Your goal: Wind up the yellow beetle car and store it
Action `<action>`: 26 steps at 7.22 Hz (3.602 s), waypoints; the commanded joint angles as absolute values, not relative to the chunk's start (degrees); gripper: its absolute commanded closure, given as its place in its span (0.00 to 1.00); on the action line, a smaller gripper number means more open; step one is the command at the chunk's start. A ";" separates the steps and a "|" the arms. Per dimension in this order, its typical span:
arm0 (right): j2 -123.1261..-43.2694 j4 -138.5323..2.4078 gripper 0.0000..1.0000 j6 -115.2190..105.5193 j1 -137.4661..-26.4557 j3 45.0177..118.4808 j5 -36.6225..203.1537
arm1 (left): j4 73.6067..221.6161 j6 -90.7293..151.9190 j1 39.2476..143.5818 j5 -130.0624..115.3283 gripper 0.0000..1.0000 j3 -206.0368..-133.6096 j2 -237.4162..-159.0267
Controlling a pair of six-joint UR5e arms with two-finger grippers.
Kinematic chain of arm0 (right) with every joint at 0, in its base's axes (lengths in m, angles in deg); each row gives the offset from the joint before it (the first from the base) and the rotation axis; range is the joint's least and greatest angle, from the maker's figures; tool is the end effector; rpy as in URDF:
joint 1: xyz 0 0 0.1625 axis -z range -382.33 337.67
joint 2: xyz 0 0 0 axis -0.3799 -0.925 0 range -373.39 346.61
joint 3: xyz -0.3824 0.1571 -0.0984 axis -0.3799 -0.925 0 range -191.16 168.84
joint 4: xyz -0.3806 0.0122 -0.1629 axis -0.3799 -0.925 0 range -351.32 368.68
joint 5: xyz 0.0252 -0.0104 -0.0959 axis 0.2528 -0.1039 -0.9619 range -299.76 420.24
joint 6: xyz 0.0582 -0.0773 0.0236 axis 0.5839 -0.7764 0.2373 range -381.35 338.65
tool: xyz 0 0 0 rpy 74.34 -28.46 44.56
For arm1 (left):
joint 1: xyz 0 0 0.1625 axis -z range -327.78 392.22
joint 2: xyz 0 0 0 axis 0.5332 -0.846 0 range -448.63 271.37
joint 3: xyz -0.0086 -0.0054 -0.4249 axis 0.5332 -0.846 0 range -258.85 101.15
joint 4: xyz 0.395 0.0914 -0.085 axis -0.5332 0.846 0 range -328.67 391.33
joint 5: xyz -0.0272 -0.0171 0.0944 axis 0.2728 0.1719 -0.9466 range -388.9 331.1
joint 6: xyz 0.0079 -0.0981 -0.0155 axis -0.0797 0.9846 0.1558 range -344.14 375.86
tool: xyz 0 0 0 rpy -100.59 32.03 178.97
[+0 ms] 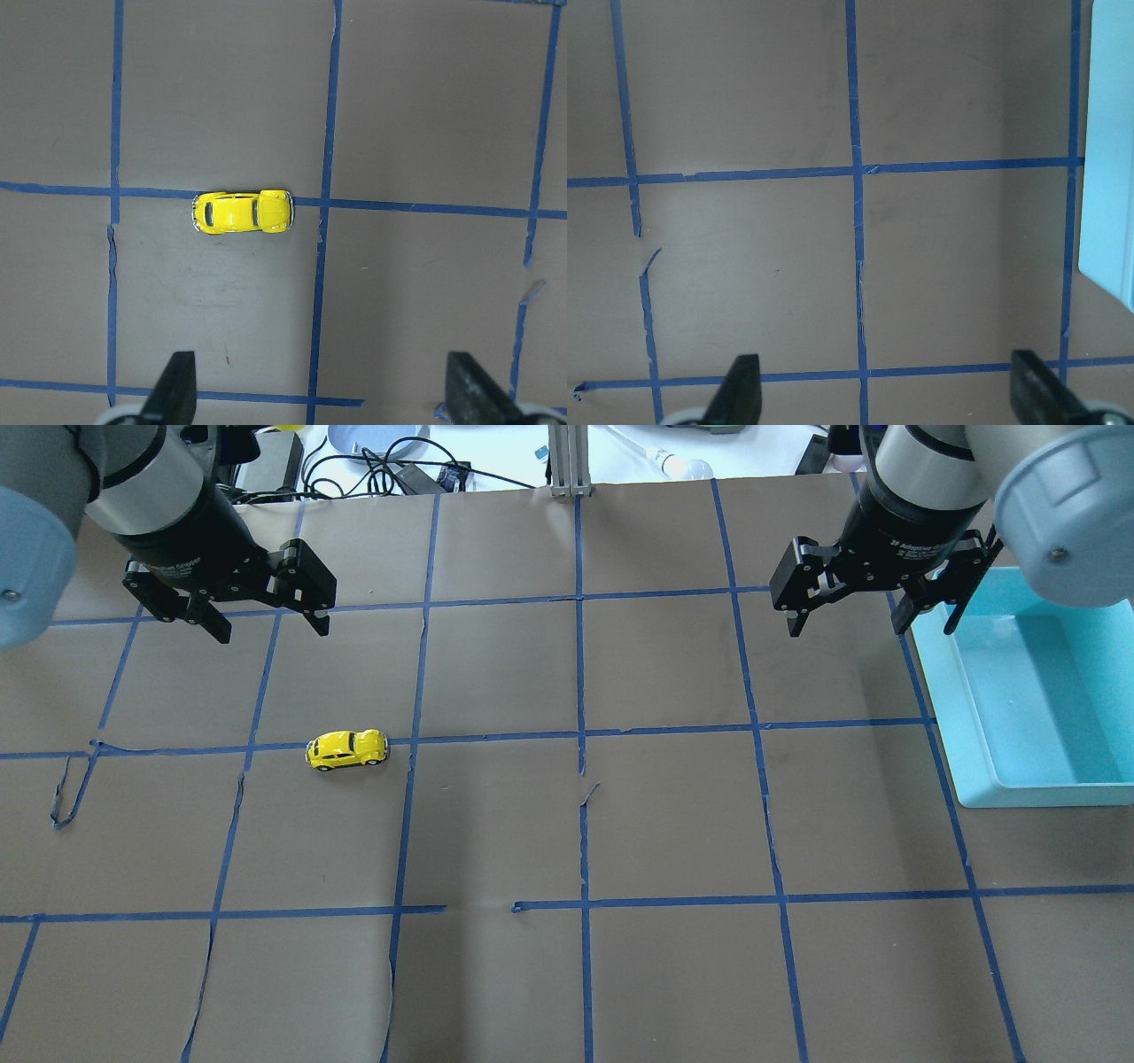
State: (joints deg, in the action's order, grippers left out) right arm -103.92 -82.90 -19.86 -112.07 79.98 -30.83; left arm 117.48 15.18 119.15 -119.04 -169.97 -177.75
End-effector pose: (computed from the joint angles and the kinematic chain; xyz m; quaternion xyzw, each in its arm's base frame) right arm 0.1292 -0.4902 0.4854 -0.0153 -0.9998 0.0087 0.0093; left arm -0.1065 -0.4979 0.4927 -0.0208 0.9993 -0.0314 0.0023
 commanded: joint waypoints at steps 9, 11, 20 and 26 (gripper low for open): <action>-103.83 -82.90 0.00 -19.86 -112.07 79.98 -31.16 | 117.46 14.28 119.23 -118.81 0.00 -170.08 -177.92; -103.83 -82.90 0.00 -19.94 -112.07 79.98 -31.16 | 117.64 2.78 117.13 -119.08 0.00 -171.04 -178.53; -103.83 -82.90 0.00 -19.94 -111.98 79.98 -31.16 | 93.08 -63.82 116.42 -126.90 0.07 -185.17 -190.66; -104.88 -82.29 0.00 -25.64 -111.89 79.98 -25.01 | 84.86 -79.46 111.60 -123.22 0.18 -190.03 -194.36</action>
State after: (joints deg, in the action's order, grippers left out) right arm -104.68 -82.69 -23.63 -111.90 79.98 -26.35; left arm 85.11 -75.04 113.52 -124.13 -189.85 -194.01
